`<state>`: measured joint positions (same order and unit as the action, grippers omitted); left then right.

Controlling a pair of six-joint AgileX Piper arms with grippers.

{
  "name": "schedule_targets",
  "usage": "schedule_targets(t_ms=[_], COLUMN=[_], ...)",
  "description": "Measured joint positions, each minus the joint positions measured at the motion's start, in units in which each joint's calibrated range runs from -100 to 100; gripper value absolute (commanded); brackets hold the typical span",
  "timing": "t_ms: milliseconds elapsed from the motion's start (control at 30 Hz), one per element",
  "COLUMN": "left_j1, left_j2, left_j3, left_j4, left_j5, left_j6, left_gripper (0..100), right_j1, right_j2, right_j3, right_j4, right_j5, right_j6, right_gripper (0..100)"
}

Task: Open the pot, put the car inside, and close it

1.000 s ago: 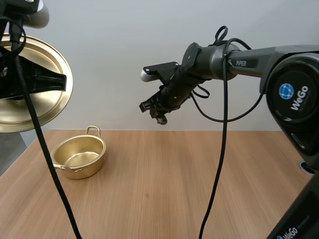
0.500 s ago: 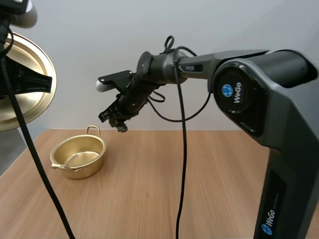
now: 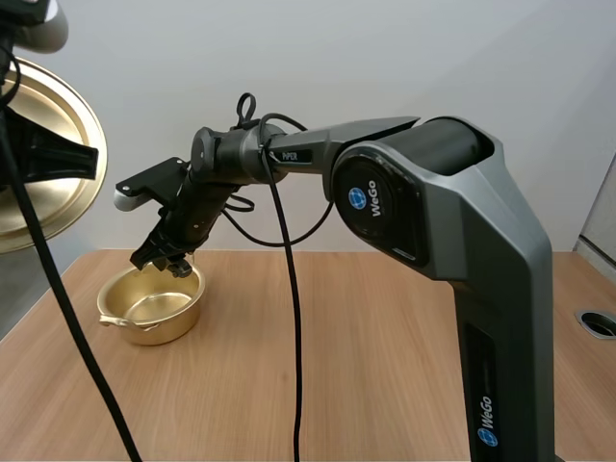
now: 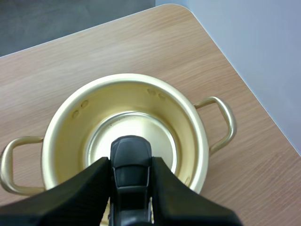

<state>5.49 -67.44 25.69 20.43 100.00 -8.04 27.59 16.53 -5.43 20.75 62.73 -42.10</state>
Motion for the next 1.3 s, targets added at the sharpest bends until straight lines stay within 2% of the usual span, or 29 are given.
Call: schedule_targets(t_ms=[633,867,1300], left_j1=[0.00,0.00,0.00], left_j2=[0.0,0.0,0.0], left_j3=[0.0,0.0,0.0], left_j4=[0.0,0.0,0.8], left_j5=[0.0,0.0,0.0], left_j6=[0.0,0.0,0.0], left_gripper=[0,0,0], right_j1=[1.0,3.0,3.1], right_j2=[13.5,17.8,20.4], right_j3=[-18.2,-20.6,-20.7], right_j4=[-0.3,-4.5,-9.2], right_j5=[11.9,12.5,6.3], right_j6=[0.7,1.9,2.9], right_gripper=[0,0,0])
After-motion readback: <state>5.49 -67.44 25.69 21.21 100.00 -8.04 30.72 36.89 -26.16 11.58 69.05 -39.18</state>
